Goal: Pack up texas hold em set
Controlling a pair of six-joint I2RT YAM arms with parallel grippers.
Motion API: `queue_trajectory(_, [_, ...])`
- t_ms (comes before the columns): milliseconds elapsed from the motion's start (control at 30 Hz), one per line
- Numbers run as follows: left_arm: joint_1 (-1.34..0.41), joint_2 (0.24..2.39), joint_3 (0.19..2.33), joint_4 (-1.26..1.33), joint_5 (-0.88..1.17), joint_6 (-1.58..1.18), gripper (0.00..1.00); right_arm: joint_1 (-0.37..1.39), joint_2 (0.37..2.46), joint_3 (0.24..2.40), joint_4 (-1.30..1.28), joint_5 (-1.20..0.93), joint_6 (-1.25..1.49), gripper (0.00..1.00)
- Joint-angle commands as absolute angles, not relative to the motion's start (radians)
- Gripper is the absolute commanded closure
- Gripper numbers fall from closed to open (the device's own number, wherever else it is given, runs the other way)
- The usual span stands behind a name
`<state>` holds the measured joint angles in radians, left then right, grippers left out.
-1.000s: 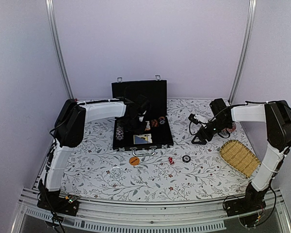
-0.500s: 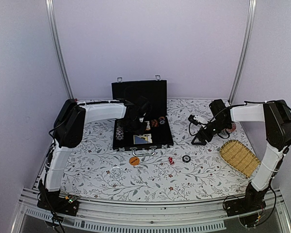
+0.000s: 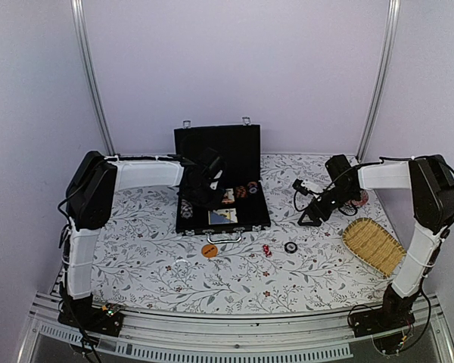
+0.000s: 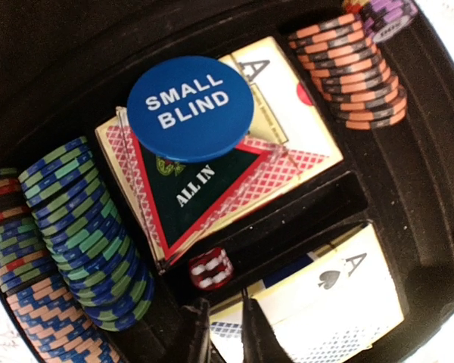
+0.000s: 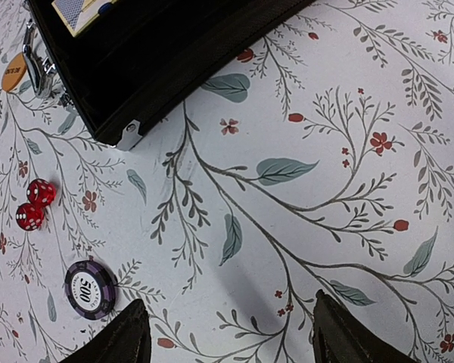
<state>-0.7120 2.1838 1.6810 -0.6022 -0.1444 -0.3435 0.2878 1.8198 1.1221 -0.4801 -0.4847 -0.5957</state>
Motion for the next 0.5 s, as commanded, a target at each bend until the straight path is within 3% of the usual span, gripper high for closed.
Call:
queue_trajectory(0, [-0.707,2.190,1.707,-0.647,-0.178,-0.353,0.82,0.295,1.836,1.143,-0.492,-0.499,-0.604,0.26])
queue_trajectory(267, [-0.726,2.117,1.712,-0.640,-0.165,-0.349,0.82,0.296,1.842,1.144,-0.497,-0.499,-0.604,0.26])
queue_trajectory(467, [-0.782,2.013,1.692,-0.603,-0.119,-0.228,0.67,0.295,1.838,1.149,-0.497,-0.506,-0.603,0.26])
